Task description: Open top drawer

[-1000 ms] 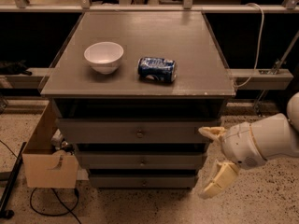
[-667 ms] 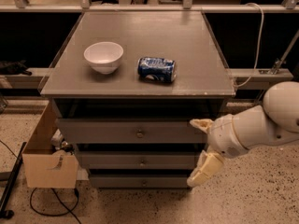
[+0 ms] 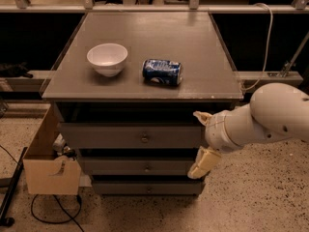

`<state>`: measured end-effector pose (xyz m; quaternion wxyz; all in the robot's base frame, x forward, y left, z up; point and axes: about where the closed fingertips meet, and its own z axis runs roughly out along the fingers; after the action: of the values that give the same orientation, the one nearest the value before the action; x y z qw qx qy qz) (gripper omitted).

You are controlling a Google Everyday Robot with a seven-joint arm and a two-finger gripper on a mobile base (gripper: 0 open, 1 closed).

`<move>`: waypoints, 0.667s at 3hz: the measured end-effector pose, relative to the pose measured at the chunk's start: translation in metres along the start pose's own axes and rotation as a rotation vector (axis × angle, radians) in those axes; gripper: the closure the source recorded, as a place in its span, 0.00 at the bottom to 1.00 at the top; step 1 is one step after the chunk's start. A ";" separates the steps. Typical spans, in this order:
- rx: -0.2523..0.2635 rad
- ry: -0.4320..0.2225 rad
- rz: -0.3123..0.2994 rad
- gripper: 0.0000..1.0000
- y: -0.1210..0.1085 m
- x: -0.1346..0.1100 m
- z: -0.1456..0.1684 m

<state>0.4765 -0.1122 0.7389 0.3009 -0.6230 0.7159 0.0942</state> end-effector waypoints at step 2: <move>0.025 -0.001 -0.008 0.00 -0.012 0.001 0.003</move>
Offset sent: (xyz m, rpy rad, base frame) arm 0.0304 -0.0061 -0.0022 -0.0055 -0.0590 -0.0228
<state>0.4886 -0.1135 0.7386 0.3092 -0.6221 0.7143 0.0841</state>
